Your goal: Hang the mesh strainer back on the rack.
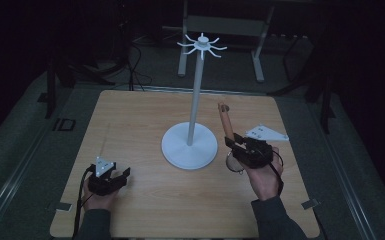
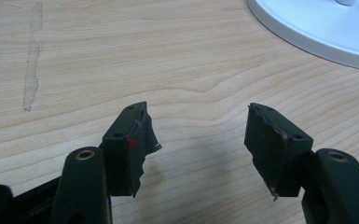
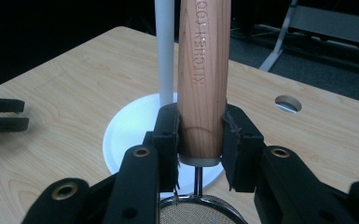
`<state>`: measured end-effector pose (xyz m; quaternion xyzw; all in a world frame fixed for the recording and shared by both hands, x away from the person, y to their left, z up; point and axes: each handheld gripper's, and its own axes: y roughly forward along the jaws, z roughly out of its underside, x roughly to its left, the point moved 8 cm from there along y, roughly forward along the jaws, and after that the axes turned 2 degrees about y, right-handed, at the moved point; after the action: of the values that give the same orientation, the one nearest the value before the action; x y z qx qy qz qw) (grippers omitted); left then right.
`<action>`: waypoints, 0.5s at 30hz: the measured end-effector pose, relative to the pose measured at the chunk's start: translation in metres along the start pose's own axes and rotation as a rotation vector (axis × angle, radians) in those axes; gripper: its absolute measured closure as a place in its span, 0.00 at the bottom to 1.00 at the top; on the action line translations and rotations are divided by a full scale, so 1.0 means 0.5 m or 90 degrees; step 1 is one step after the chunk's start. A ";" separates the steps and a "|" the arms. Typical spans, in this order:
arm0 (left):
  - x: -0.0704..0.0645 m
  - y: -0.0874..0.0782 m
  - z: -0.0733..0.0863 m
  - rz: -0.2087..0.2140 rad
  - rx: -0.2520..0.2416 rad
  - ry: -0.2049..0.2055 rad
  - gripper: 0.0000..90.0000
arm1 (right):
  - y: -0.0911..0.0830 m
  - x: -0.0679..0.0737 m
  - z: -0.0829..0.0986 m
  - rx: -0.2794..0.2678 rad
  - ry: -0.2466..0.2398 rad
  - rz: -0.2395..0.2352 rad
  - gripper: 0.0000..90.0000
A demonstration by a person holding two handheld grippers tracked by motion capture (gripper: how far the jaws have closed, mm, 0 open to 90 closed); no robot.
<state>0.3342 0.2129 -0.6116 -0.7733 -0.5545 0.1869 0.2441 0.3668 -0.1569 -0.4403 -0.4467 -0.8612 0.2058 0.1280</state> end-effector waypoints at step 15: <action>0.001 0.000 0.000 0.002 -0.001 -0.003 0.45 | -0.004 -0.005 -0.019 -0.031 0.017 -0.005 0.77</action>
<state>0.3345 0.2133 -0.6116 -0.7741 -0.5540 0.1884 0.2417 0.3705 -0.1576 -0.4310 -0.4489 -0.8660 0.1783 0.1296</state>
